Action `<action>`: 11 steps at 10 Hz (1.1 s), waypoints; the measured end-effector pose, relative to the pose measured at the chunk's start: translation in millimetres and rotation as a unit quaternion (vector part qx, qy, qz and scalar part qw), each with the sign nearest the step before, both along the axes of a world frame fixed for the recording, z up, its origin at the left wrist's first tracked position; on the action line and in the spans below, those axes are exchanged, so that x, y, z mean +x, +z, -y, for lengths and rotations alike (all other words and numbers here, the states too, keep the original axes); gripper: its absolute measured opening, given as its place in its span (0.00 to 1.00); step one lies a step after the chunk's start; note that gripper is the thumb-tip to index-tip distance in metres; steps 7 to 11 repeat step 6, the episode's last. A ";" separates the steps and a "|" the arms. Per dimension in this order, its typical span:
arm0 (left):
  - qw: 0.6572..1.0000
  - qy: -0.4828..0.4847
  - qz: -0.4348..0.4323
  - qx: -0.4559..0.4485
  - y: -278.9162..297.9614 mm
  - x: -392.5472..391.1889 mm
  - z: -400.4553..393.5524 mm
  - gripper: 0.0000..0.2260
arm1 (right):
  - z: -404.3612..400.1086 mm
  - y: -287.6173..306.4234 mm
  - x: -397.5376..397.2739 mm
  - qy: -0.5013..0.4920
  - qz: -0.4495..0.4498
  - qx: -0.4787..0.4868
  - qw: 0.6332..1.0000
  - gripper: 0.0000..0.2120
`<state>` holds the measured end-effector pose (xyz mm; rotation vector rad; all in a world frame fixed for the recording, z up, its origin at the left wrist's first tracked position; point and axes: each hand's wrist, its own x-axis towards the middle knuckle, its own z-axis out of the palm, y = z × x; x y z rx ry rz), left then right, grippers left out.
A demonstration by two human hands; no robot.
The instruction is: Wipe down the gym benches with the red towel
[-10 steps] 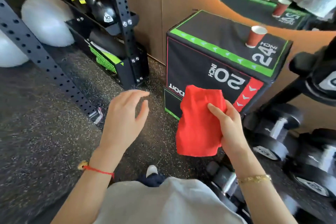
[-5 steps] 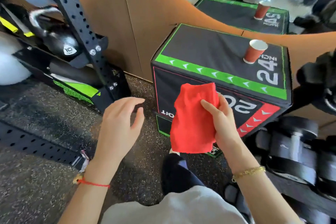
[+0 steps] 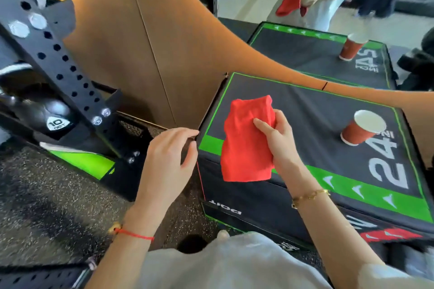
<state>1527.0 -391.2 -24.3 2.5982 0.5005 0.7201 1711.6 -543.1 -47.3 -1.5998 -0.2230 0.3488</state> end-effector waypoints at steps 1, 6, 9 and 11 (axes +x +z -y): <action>1.000 -0.006 -0.005 -0.002 -5.7 26.3 -22.5 0.10 | -22.6 -14.1 25.1 -0.001 -0.005 -0.013 1.000 0.08; 0.989 -0.141 -0.041 -0.017 -33.8 81.0 -77.1 0.09 | -7.2 -66.6 40.4 -0.127 0.127 -0.337 0.924 0.24; 0.989 -0.141 -0.041 -0.017 -33.8 81.0 -77.1 0.09 | -7.2 -66.6 40.4 -0.127 0.127 -0.337 0.924 0.24; 0.989 -0.141 -0.041 -0.017 -33.8 81.0 -77.1 0.09 | -7.2 -66.6 40.4 -0.127 0.127 -0.337 0.924 0.24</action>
